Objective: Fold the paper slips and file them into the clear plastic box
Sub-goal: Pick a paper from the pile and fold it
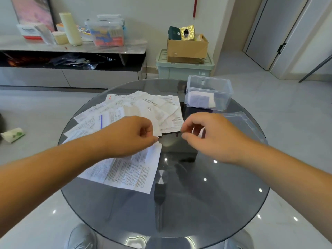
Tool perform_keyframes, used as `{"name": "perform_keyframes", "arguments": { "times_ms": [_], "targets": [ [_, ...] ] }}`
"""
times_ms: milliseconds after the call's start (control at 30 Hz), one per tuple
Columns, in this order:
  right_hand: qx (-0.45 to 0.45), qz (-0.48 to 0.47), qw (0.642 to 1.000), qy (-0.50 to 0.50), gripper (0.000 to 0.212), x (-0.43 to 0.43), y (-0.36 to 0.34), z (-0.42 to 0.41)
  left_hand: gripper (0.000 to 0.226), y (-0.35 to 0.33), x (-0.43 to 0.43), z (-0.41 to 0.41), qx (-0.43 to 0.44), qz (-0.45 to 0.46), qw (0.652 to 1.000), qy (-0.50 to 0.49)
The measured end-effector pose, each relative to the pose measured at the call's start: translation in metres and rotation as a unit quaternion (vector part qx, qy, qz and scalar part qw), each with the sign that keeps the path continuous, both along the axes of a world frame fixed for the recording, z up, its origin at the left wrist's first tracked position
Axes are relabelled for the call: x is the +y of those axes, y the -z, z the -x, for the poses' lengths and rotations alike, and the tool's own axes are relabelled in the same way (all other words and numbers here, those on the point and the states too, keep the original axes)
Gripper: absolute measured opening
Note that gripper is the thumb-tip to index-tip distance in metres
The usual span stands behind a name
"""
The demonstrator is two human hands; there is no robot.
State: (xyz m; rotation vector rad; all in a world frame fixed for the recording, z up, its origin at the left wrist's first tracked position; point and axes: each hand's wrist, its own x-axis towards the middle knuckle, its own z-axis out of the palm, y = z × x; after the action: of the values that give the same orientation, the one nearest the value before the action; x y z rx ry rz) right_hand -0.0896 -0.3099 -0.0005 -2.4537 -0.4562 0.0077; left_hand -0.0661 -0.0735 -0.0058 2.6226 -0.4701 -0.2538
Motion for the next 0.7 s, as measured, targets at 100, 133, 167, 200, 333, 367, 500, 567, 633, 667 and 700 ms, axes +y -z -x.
{"name": "perform_keyframes", "arguments": {
  "times_ms": [100,133,167,200,333,367,500,567,633,667,700],
  "targets": [
    [0.017,0.056,0.994,-0.096,0.012,0.029,0.006,0.021,0.021,0.003,0.036,0.029,-0.003,-0.060,0.998,0.012],
    [0.018,0.072,0.991,-0.110,0.016,0.036,0.011,0.024,0.019,0.006,0.044,0.038,-0.012,-0.085,0.996,0.014],
    [0.022,0.084,0.990,-0.107,0.020,0.045,0.015,0.026,0.023,0.009,0.053,0.047,-0.022,-0.116,0.993,0.014],
    [0.034,0.085,0.992,-0.086,0.024,0.049,0.019,0.025,0.032,0.013,0.054,0.051,-0.031,-0.143,0.989,0.018],
    [0.087,0.027,0.996,0.015,0.022,0.072,0.025,0.014,0.050,0.020,0.063,0.067,-0.043,-0.144,0.989,-0.009],
    [0.095,0.015,0.995,0.026,0.018,0.076,0.027,0.012,0.053,0.021,0.065,0.070,-0.039,-0.139,0.989,-0.007],
    [0.129,-0.014,0.991,0.025,0.011,0.082,0.034,0.009,0.075,0.024,0.064,0.080,-0.005,-0.128,0.991,0.029],
    [0.137,-0.017,0.990,0.023,0.017,0.076,0.032,0.014,0.079,0.024,0.058,0.086,-0.006,-0.113,0.993,0.045],
    [0.152,-0.019,0.988,0.029,0.024,0.065,0.026,0.020,0.080,0.024,0.050,0.091,-0.004,-0.087,0.994,0.060],
    [0.164,-0.022,0.986,0.033,0.027,0.057,0.022,0.024,0.082,0.024,0.046,0.093,0.000,-0.077,0.995,0.070],
    [0.178,-0.031,0.983,0.038,0.029,0.049,0.018,0.029,0.086,0.023,0.043,0.096,0.006,-0.071,0.994,0.082]
  ]
}}
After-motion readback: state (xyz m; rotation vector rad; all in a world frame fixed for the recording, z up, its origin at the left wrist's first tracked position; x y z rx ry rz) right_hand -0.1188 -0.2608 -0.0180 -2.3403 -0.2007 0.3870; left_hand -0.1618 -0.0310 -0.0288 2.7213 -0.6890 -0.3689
